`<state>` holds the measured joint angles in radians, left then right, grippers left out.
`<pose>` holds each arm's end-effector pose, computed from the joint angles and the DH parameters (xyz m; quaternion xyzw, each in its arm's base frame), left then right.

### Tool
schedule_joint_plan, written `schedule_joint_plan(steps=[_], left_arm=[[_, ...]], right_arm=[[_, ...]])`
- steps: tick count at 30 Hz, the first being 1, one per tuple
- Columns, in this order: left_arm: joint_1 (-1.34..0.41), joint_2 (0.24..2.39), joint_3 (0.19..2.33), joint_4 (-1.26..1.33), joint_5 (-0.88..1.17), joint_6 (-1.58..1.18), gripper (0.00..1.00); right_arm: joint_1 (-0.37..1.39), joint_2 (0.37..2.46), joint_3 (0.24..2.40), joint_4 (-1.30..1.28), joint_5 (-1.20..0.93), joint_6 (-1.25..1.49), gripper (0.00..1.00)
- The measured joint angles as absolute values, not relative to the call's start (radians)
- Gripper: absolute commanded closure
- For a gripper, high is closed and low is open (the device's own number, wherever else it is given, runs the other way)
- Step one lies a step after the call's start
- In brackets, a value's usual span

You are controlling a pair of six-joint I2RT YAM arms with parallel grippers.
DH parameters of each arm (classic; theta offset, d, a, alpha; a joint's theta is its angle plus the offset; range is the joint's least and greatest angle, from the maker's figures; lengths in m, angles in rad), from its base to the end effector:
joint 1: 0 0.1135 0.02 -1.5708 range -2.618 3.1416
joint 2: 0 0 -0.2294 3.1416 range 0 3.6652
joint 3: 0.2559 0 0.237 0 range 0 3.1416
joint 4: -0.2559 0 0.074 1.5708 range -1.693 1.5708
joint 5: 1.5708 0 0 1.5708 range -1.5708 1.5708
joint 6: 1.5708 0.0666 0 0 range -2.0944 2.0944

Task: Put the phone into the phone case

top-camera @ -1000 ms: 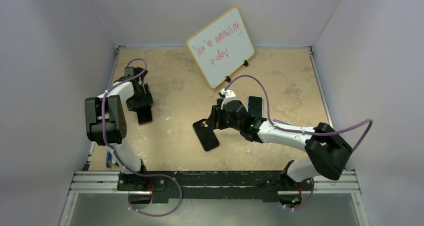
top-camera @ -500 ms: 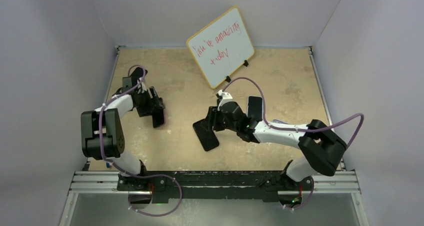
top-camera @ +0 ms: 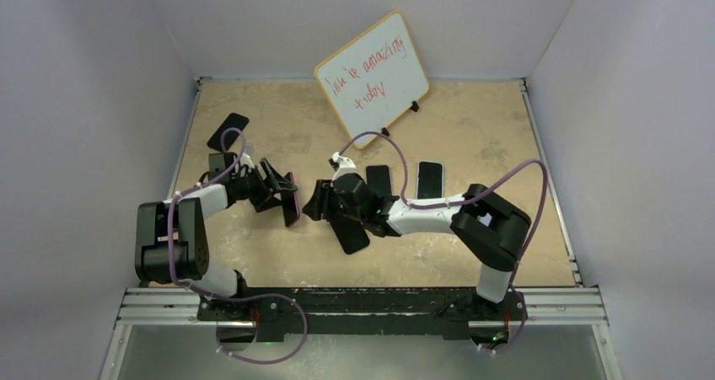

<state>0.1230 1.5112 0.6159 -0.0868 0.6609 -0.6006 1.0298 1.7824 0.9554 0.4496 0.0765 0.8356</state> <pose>0.2698 -0.0078 0.0958 -0.2324 0.8799 -0.3666 0.1932 0.2094 0.3386 0.1579 -0.0587 0.8248 0.4322 0.3599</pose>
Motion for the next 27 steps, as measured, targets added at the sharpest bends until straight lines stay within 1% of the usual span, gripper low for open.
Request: schedule_joint_plan(steps=[7,9,10,13,15,16,21,22,24,27], left_arm=[[0.123,1.512,0.594,-0.059,0.705,-0.618,0.57],[0.123,1.513,0.591,-0.057,0.714,-0.619,0.57],[0.123,1.514,0.591,-0.057,0.716,-0.618,0.57],[0.123,1.515,0.591,-0.057,0.723,-0.618,0.57],[0.123,1.515,0.591,-0.056,0.728,-0.621,0.54],[0.123,1.516,0.591,-0.056,0.730,-0.627,0.51],[0.124,1.515,0.591,-0.057,0.735,-0.636,0.23],[0.124,1.514,0.591,-0.062,0.736,-0.634,0.20],[0.124,1.512,0.594,-0.081,0.743,-0.622,0.17],[0.121,1.507,0.611,-0.158,0.776,-0.572,0.15]], right_arm=[[1.048,1.919,1.125,0.430,0.099,0.846,0.49],[1.048,1.954,1.161,0.415,0.111,0.846,0.57],[1.048,1.965,1.170,0.407,0.115,0.845,0.62],[1.048,1.998,1.187,0.387,0.120,0.845,0.82],[1.048,2.008,1.193,0.389,0.117,0.854,0.97],[1.048,2.009,1.200,0.388,0.116,0.852,1.00],[1.051,2.008,1.204,0.375,0.129,0.852,1.00],[1.051,2.006,1.203,0.373,0.129,0.850,1.00],[1.051,1.996,1.192,0.370,0.125,0.837,1.00],[1.051,1.959,1.153,0.364,0.113,0.802,1.00]])
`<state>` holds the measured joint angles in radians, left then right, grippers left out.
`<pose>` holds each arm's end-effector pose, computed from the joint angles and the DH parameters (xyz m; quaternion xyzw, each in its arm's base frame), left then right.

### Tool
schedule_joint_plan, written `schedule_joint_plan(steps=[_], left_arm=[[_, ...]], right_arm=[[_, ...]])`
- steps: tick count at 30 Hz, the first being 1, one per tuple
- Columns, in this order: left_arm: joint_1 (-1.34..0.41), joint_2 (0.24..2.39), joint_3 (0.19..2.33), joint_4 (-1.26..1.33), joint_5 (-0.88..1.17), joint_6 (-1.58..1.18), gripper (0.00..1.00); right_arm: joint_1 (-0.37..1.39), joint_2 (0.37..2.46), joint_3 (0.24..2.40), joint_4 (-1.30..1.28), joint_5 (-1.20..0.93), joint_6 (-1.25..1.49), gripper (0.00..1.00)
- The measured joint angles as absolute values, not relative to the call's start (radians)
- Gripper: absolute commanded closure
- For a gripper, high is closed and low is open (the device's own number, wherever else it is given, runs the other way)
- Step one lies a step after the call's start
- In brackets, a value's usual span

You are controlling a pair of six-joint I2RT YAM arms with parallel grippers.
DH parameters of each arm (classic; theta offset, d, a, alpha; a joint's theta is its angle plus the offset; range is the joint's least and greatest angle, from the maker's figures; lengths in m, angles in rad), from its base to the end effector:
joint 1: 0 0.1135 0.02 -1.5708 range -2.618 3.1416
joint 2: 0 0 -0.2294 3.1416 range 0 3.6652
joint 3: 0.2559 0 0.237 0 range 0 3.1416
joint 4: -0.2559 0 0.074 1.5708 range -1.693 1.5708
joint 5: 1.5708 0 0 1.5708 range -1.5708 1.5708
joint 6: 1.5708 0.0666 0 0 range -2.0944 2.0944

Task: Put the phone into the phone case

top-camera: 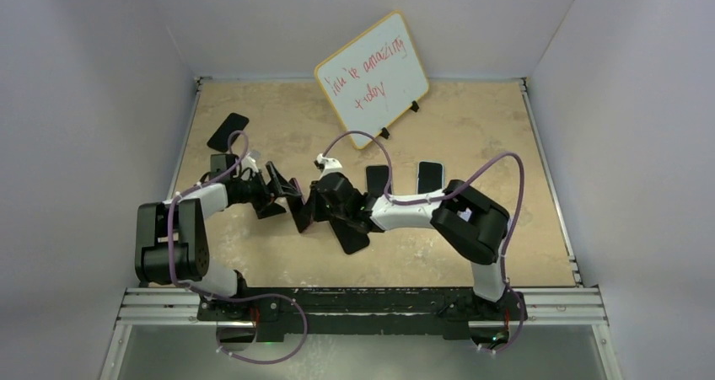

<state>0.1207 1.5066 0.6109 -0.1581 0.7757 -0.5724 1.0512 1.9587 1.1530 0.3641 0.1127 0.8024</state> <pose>0.2592 -0.0155 0.0953 -0.2130 0.8746 -0.4093 0.1488 0.2228 0.3744 0.1421 -0.0747 0.8407 0.3987 0.3588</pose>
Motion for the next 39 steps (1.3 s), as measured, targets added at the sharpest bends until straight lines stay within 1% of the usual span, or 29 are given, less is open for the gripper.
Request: schedule_joint_plan(steps=[1,2,4,7,11,17,23,27,39], left_arm=[[0.120,1.501,0.623,-0.195,0.789,-0.548,0.14],[0.119,1.499,0.626,-0.203,0.791,-0.542,0.10],[0.117,1.475,0.643,-0.241,0.813,-0.522,0.07],[0.115,1.412,0.671,-0.283,0.835,-0.505,0.06],[0.107,1.327,0.709,-0.305,0.838,-0.503,0.06],[0.046,1.311,0.715,-0.296,0.847,-0.514,0.12],[-0.087,1.340,0.672,-0.217,0.830,-0.569,0.20],[-0.146,1.354,0.620,-0.146,0.808,-0.630,0.23],[-0.171,1.402,0.566,0.021,0.761,-0.714,0.32]], right_arm=[[1.051,1.938,1.134,0.356,0.110,0.789,1.00],[1.051,1.924,1.120,0.350,0.109,0.780,1.00],[1.051,1.885,1.081,0.339,0.097,0.759,1.00],[1.048,1.830,1.034,0.317,0.085,0.737,1.00],[1.043,1.736,0.970,0.286,0.060,0.713,1.00],[0.999,1.533,0.838,0.257,-0.001,0.698,1.00],[0.914,1.413,0.743,0.218,-0.059,0.689,1.00],[0.882,1.383,0.706,0.178,-0.073,0.677,1.00],[0.862,1.410,0.649,0.225,-0.152,0.682,1.00]])
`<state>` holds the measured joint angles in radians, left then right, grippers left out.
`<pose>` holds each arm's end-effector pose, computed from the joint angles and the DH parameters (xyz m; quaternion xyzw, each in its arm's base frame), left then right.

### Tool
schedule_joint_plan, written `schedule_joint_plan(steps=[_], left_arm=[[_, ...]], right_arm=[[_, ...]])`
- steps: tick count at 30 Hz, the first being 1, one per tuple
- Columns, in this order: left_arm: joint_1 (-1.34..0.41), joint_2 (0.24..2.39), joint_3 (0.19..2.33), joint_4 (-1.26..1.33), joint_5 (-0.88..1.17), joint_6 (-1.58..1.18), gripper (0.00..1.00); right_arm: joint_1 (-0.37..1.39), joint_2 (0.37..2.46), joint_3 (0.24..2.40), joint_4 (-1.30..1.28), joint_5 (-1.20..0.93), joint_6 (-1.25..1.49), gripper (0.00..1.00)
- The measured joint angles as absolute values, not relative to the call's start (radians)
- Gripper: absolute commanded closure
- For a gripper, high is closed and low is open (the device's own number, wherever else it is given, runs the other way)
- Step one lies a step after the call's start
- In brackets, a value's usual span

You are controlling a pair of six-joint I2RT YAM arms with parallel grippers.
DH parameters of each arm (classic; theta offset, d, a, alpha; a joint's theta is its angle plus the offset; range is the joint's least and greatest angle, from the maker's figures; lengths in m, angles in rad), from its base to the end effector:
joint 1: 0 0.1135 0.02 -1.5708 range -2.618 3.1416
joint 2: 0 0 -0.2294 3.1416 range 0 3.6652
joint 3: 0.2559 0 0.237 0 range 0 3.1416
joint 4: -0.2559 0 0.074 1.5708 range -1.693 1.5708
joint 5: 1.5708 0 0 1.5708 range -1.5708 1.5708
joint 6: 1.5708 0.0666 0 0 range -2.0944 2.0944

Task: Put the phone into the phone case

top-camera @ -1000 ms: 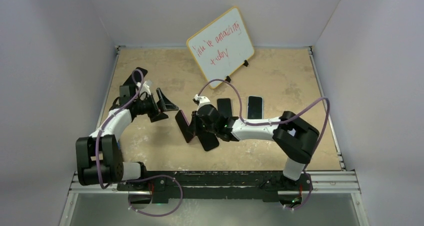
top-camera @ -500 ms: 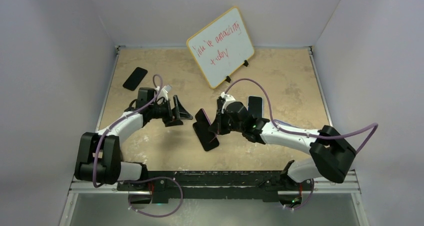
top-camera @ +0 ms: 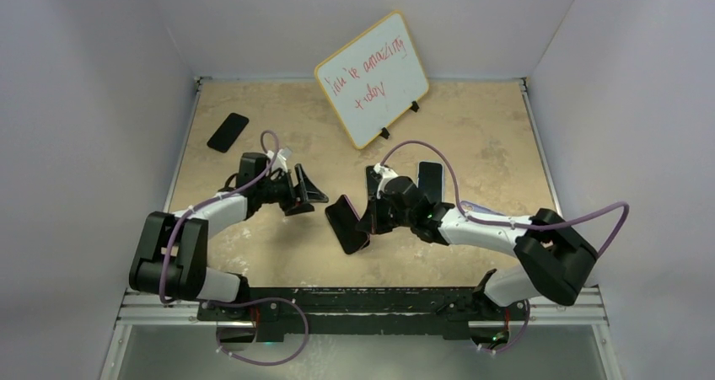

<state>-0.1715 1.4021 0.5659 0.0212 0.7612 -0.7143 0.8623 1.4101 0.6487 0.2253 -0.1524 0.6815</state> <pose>0.2518 -0.0902 0.1208 -0.0993 0.8681 -0.4588 0.1615 0.1946 0.2426 0.1538 -0.1157 0.8597 0.3914 0.3072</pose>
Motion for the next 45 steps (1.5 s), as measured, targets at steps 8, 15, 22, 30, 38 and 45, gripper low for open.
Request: schedule_joint_plan(steps=[8,15,22,30,38,45], left_arm=[[-0.210,1.470,0.546,0.087,0.749,-0.748,0.37],[-0.237,1.505,0.544,0.117,0.731,-0.749,0.44],[-0.257,1.523,0.518,0.145,0.721,-0.751,0.49],[-0.273,1.539,0.507,0.172,0.717,-0.767,0.56],[-0.285,1.557,0.485,0.201,0.702,-0.776,0.66],[-0.292,1.561,0.479,0.215,0.701,-0.776,0.68]], right_arm=[[0.859,1.438,0.623,0.281,-0.171,0.688,1.00],[0.856,1.463,0.601,0.352,-0.175,0.705,1.00],[0.856,1.483,0.585,0.394,-0.178,0.742,1.00],[0.856,1.523,0.571,0.468,-0.184,0.791,1.00],[0.855,1.562,0.570,0.511,-0.209,0.810,0.87],[0.855,1.564,0.577,0.444,-0.173,0.794,0.71]])
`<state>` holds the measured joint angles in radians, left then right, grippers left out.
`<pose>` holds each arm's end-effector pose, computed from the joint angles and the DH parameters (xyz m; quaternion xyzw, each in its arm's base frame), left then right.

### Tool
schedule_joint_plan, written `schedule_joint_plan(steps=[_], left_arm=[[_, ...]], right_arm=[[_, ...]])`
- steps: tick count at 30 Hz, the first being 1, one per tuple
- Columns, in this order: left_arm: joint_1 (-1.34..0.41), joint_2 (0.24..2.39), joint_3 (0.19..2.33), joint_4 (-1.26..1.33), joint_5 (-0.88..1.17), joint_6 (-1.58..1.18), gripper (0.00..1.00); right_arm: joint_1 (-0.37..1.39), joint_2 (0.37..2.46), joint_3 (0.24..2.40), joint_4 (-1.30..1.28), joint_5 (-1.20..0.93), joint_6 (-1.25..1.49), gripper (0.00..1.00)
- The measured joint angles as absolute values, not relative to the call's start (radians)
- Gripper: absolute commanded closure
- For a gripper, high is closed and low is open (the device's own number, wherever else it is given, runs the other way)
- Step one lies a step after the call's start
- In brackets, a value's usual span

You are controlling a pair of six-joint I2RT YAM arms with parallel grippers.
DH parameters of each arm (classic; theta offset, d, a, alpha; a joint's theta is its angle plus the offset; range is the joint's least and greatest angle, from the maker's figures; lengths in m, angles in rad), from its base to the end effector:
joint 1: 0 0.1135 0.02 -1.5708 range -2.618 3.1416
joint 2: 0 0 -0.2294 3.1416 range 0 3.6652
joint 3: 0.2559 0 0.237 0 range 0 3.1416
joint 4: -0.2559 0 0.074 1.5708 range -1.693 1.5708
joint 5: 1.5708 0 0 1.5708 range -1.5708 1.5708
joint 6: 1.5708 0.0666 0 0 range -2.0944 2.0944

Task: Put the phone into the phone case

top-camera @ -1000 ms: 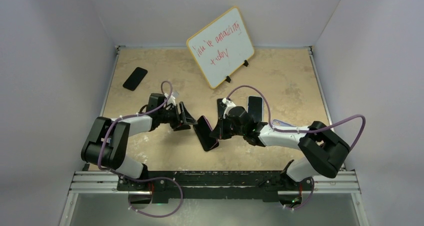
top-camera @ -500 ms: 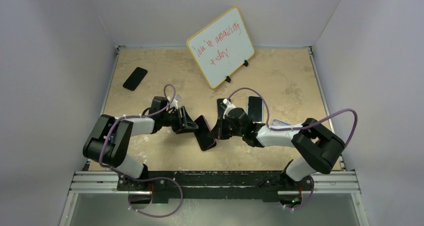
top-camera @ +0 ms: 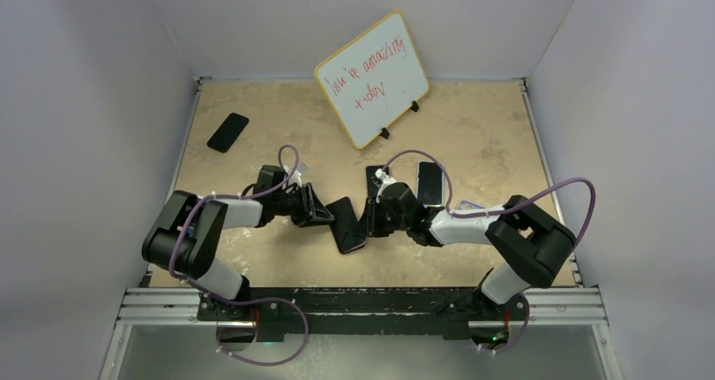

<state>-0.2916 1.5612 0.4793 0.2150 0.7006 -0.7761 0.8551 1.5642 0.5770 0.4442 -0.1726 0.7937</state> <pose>0.2360 -0.1157 0.0734 -0.0967 0.8843 -0.4421 0.1148 0.1977 0.2448 0.1125 -0.0690 0.8659 0.4105 0.2774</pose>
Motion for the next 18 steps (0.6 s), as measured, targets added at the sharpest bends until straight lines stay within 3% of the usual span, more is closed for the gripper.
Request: schedule_joint_plan(steps=[11,18], left_arm=[[-0.302,1.561,0.479,0.217,0.701,-0.776,0.69],[-0.303,1.561,0.479,0.218,0.702,-0.776,0.69]], right_arm=[[0.860,1.555,0.635,0.301,-0.123,0.746,0.66],[0.863,1.537,0.645,0.266,-0.118,0.731,0.55]])
